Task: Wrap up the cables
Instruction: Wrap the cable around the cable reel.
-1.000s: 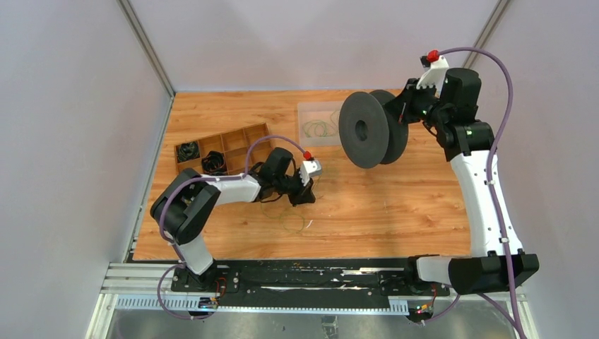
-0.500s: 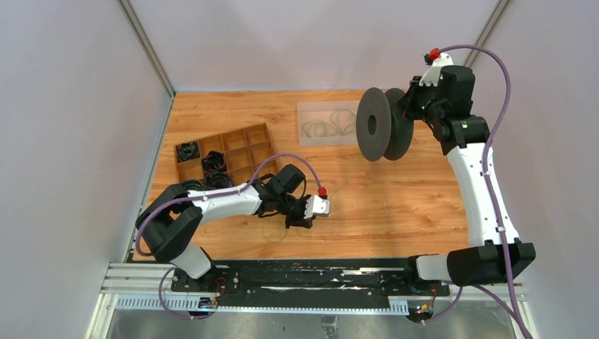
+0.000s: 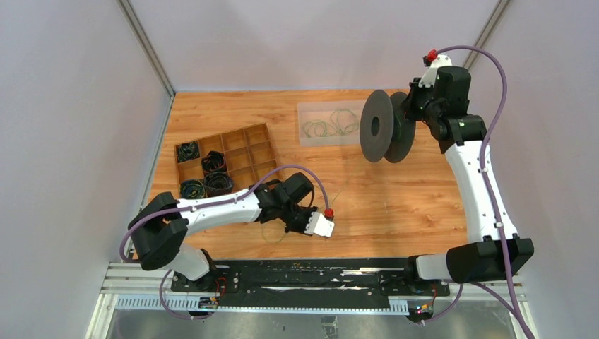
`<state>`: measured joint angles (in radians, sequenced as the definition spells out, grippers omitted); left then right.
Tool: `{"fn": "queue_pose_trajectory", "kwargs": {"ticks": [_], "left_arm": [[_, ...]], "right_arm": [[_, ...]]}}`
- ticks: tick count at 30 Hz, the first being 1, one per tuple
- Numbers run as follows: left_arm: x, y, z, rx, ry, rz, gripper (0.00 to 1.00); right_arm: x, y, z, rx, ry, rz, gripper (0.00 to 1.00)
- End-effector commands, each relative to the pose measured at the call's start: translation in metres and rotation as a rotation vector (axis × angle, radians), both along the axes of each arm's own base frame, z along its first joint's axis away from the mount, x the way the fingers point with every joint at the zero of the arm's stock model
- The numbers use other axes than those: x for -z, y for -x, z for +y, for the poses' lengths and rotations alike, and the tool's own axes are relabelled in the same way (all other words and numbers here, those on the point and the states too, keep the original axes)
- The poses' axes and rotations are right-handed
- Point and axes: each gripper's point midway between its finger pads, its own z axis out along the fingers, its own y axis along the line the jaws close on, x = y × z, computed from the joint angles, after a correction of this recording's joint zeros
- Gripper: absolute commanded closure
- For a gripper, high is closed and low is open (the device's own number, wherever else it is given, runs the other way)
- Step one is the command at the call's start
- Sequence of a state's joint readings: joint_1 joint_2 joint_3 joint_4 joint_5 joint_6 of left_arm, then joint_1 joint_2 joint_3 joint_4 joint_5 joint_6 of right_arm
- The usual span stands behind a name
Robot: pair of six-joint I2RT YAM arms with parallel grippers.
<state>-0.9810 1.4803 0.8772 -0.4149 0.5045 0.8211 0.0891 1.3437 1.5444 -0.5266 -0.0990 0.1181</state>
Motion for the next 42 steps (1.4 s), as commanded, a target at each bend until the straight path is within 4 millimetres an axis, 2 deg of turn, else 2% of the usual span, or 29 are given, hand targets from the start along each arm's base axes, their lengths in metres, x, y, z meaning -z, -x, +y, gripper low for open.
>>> {"fn": "queue_pose_trajectory", "kwargs": {"ticks": [1,5,11,18,21,24,31,37,42], "left_arm": [[0.014,0.025,0.029,0.087,-0.137,0.011,0.99],[0.008,0.025,0.021,0.091,-0.12,0.017,1.0],[-0.03,0.019,-0.022,0.054,-0.031,0.05,1.0],[-0.069,0.044,-0.057,0.141,-0.008,0.042,1.0],[-0.087,0.055,-0.066,0.182,-0.008,0.034,1.0],[-0.104,0.058,-0.072,0.185,-0.014,0.014,1.0],[-0.144,0.03,-0.091,0.061,0.033,-0.087,1.0],[-0.168,0.003,-0.098,-0.048,0.051,-0.184,1.0],[-0.198,-0.019,-0.104,-0.146,0.105,-0.225,1.0]], "right_arm": [[-0.037,-0.024,-0.034,0.14,0.093,-0.175,0.99],[-0.031,-0.025,-0.033,0.141,0.084,-0.166,0.99],[-0.009,-0.028,-0.029,0.14,0.088,-0.134,0.99],[0.007,-0.034,-0.026,0.141,0.143,-0.124,0.99],[0.011,-0.036,-0.026,0.141,0.168,-0.125,0.99],[0.018,-0.037,-0.023,0.134,0.182,-0.119,0.99],[0.028,-0.032,-0.014,0.108,0.217,-0.124,0.99],[0.03,-0.026,-0.002,0.061,0.245,-0.131,0.99],[0.035,-0.02,0.009,0.023,0.264,-0.128,0.99]]}}
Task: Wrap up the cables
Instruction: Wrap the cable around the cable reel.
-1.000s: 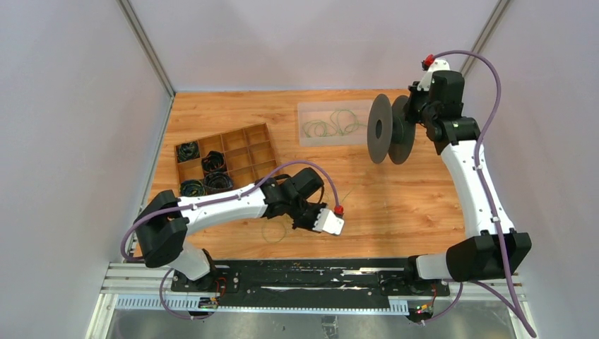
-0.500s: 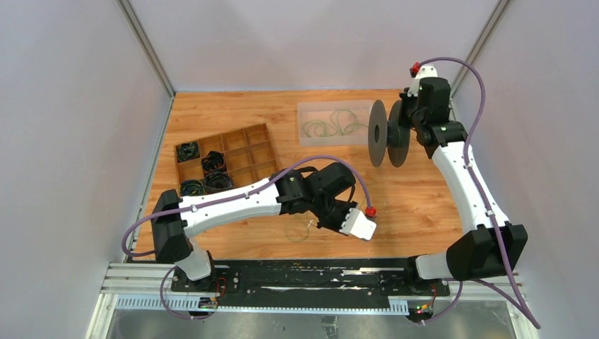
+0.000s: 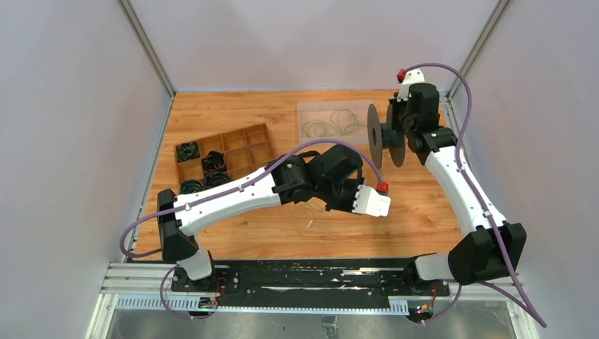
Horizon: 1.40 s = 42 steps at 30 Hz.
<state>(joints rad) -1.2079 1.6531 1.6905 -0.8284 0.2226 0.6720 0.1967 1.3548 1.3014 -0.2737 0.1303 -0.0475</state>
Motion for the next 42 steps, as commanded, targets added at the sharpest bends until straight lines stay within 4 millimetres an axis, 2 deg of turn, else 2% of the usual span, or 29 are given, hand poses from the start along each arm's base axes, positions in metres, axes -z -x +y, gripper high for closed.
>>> {"fn": "queue_pose_trajectory", "kwargs": {"ticks": [1,5,8,17,23,32,35,42], "left_arm": [[-0.029,-0.018,-0.003,-0.099,0.048,-0.022,1.0],[-0.057,-0.029,-0.01,-0.137,0.122,-0.006,1.0],[-0.068,-0.043,-0.014,-0.18,0.154,0.006,1.0],[-0.09,-0.093,-0.014,-0.315,0.238,0.072,1.0],[-0.101,-0.126,0.0,-0.404,0.27,0.063,1.0],[-0.107,-0.171,0.029,-0.518,0.302,0.082,1.0],[-0.103,-0.182,0.037,-0.542,0.298,0.087,1.0],[-0.09,-0.204,0.056,-0.608,0.283,0.117,1.0]], "right_arm": [[-0.023,0.002,0.009,-0.027,0.026,-0.096,0.99],[-0.021,0.005,0.016,-0.05,0.033,-0.093,0.99],[-0.019,0.008,0.024,-0.087,0.04,-0.094,0.99],[-0.008,0.021,0.055,-0.252,0.017,-0.079,0.99],[-0.004,0.029,0.066,-0.328,0.034,-0.072,0.99],[0.006,0.046,0.089,-0.487,0.002,-0.044,0.99],[0.01,0.052,0.097,-0.537,-0.018,-0.031,0.99],[0.004,0.062,0.108,-0.616,-0.041,-0.032,0.99]]}}
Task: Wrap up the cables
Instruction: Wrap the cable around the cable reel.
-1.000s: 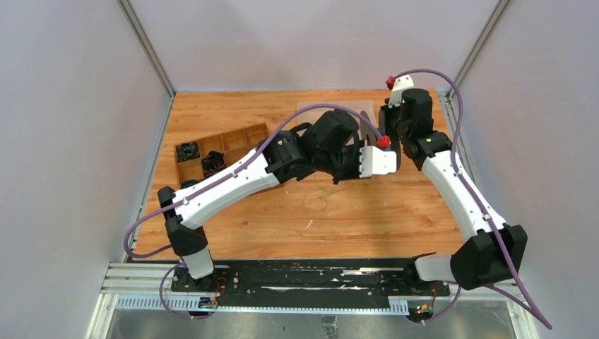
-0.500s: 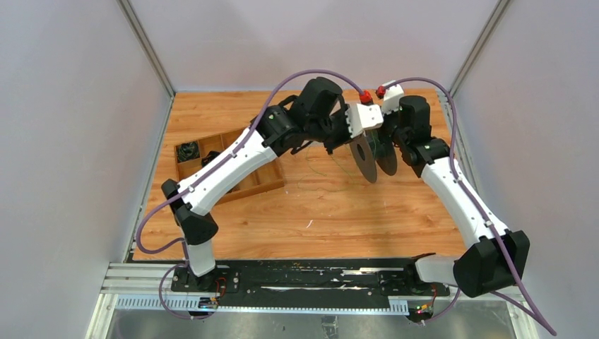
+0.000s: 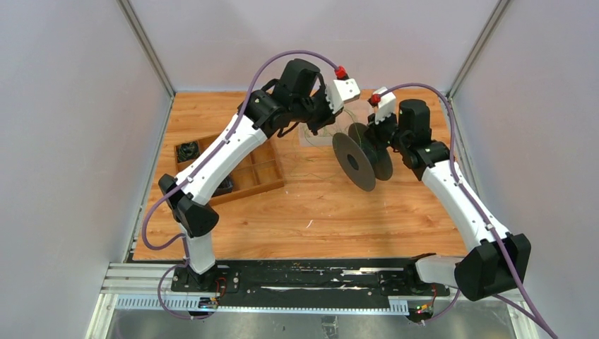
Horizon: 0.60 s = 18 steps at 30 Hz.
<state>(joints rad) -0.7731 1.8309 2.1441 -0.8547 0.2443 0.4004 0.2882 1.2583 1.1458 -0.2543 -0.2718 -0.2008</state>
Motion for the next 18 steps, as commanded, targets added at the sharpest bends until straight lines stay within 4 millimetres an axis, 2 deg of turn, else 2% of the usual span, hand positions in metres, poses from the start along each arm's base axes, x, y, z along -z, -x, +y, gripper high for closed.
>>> {"fn": "queue_pose_trajectory", "kwargs": {"ticks": [1,7,18], "left_arm": [[0.008,-0.015,0.01,-0.035,0.007,0.037,1.0],[0.025,-0.033,0.028,-0.087,-0.005,0.083,1.0],[0.052,-0.06,0.061,-0.17,-0.036,0.137,1.0]], "right_arm": [[-0.026,0.013,0.018,-0.107,-0.042,-0.063,0.99],[-0.035,0.026,0.029,-0.179,-0.08,-0.048,0.99],[-0.052,0.034,0.036,-0.23,-0.144,-0.034,0.99]]}}
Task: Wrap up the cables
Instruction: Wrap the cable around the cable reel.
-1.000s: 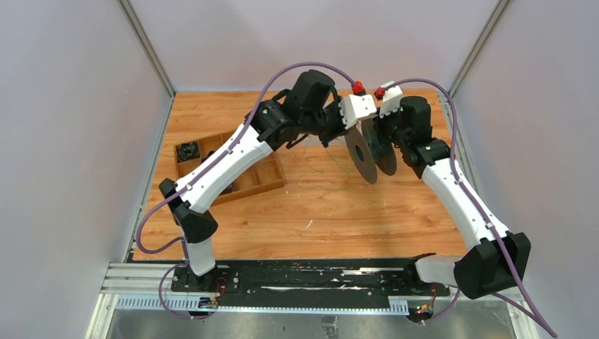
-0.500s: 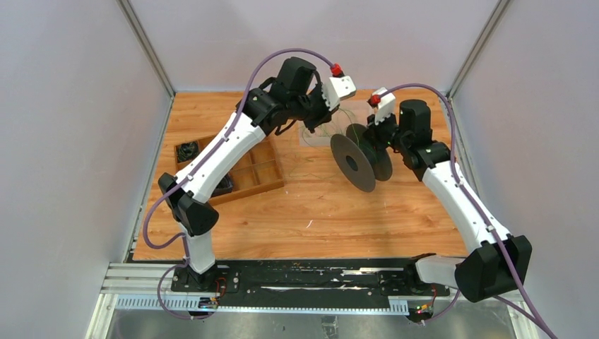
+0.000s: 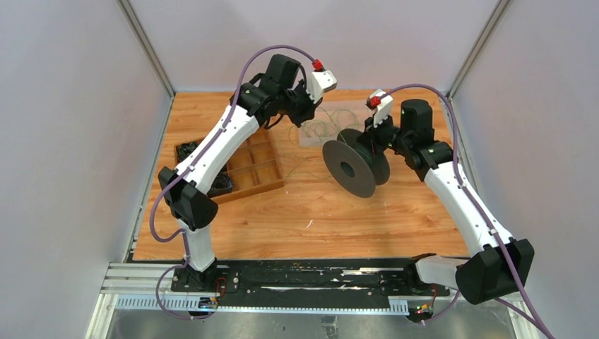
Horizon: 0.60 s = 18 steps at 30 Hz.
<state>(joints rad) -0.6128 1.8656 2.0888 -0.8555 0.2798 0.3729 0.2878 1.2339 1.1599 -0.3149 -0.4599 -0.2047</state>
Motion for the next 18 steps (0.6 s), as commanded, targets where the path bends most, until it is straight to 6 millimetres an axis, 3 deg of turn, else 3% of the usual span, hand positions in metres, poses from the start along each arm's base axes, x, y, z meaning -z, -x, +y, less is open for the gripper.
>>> {"fn": "queue_pose_trajectory", "kwargs": {"ticks": [1,10,18], "left_arm": [[0.017,-0.009,0.013,-0.033,-0.008,0.04,1.0],[0.052,-0.023,0.033,-0.1,-0.03,0.08,1.0],[0.065,-0.028,0.043,-0.123,0.023,0.116,1.0]], "right_arm": [[-0.048,0.008,0.013,-0.062,-0.09,-0.071,0.99],[-0.08,0.018,0.021,-0.099,-0.171,-0.058,0.99],[-0.093,0.02,0.022,-0.105,-0.229,-0.032,0.99]]}}
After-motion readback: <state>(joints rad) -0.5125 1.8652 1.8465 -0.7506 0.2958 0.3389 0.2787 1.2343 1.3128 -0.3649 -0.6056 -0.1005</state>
